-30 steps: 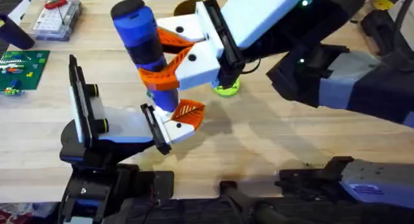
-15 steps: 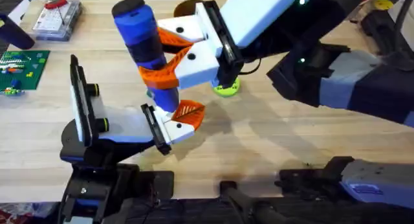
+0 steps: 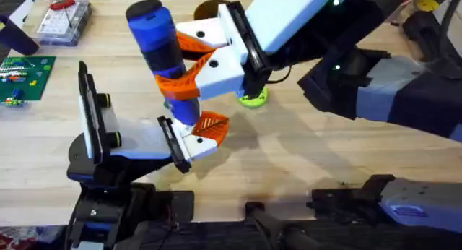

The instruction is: Pick up the gripper from the table and insert it into the empty holder that is missing its gripper. Then pick up a screw, insert it into the mounting hole, and use the screwdriver to tighten it. Finally, clean up the table by picking up the vegetable and placing it into the bucket.

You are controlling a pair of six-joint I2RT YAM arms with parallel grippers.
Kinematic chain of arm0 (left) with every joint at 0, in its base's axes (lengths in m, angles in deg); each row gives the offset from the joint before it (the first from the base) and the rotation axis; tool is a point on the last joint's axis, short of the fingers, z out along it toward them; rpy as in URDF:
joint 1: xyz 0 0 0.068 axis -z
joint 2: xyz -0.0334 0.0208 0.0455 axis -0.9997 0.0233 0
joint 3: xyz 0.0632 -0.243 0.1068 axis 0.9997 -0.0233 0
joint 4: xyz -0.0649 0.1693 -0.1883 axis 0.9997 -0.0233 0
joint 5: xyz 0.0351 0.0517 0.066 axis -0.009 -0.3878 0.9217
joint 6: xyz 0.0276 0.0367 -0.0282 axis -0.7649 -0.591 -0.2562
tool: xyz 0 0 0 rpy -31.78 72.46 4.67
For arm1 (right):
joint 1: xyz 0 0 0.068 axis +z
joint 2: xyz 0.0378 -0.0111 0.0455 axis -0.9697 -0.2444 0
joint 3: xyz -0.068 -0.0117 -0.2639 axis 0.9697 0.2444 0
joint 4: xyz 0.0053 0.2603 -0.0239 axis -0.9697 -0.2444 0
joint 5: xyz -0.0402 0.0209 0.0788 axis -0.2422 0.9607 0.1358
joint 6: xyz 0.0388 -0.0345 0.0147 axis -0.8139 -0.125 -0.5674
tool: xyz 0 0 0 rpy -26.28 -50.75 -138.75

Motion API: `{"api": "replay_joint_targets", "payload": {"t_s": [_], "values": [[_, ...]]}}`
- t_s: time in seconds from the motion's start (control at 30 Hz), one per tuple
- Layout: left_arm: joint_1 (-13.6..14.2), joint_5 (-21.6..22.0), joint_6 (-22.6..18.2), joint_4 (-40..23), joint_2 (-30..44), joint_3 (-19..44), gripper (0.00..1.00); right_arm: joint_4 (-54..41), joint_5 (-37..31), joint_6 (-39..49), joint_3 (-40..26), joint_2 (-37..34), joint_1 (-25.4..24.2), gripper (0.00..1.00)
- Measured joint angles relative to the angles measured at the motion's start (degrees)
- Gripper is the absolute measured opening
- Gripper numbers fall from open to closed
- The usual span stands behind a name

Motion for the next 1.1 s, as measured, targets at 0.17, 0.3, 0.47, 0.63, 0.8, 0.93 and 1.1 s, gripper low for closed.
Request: {"api": "replay_joint_targets", "payload": {"t_s": [0.17,0.3,0.47,0.63,0.8,0.93,1.1], "values": [[0.0,0.0,0.0,0.0,0.0,0.0,0.013,1.6,0.2,-0.1,0.0,0.0,0.1,0.052],[0.0,0.0,-0.1,0.0,0.0,0.0,0.013,1.5,0.2,-0.7,-0.2,0.0,0.6,0.051],[0.0,0.0,0.0,0.0,0.0,0.0,0.013,-10.5,0.3,-1.4,-9.3,-0.4,0.4,0.052],[0.0,0.0,0.0,0.0,0.0,0.0,0.013,-23.4,0.1,2.1,-24.6,-0.4,0.1,0.053],[0.0,0.0,0.0,0.0,0.0,0.0,0.013,-30.9,0.1,6.3,-33.1,0.4,0.0,0.051],[0.0,0.0,0.0,0.0,0.0,0.0,0.013,-36.7,-0.3,9.6,-33.6,0.9,0.0,0.053],[0.0,0.0,0.0,0.0,0.0,0.0,0.013,-51.7,-6.7,16.8,-33.7,0.6,0.1,0.051]]}}
